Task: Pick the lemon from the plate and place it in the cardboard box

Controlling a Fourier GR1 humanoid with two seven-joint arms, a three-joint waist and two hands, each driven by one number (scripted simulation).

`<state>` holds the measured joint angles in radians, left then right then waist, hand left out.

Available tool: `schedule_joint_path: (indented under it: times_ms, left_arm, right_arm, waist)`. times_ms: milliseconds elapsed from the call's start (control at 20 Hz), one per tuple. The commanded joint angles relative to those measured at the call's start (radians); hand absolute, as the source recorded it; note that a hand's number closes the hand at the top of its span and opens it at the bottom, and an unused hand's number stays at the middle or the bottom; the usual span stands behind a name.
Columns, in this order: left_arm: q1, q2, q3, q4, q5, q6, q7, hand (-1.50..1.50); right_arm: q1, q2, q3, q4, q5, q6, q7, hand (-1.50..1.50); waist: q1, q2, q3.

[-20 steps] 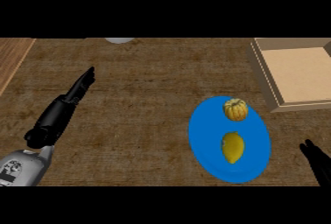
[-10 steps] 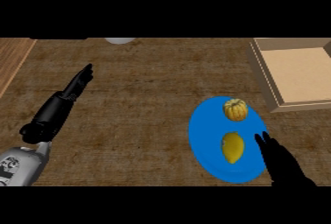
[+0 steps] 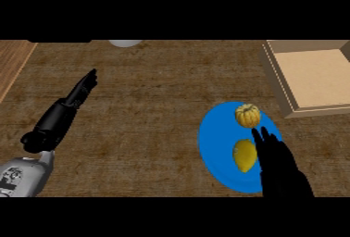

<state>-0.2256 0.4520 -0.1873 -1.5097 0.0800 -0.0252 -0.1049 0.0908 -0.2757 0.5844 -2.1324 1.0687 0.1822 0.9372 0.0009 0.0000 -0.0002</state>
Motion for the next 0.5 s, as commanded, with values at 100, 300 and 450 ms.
schedule_joint_path:
  times_ms: [100,300,450]
  left_arm:
    - [-0.003,-0.035,0.043,0.005,-0.054,-0.034,0.022,0.00]
    - [0.022,-0.038,0.085,0.009,-0.042,-0.095,-0.002,0.00]
    - [-0.006,-0.113,0.044,-0.032,-0.120,-0.030,0.050,0.00]
  right_arm:
    - [0.005,0.040,-0.006,0.131,0.061,-0.066,-0.056,-1.50]
    - [-0.046,0.065,-0.059,0.149,0.051,0.018,-0.036,-1.50]
    - [-0.058,0.075,-0.075,0.165,0.057,0.035,-0.045,-1.50]
  waist:
    - [-0.003,0.000,0.000]
    - [-0.001,0.000,0.000]
    - [-0.002,0.000,0.000]
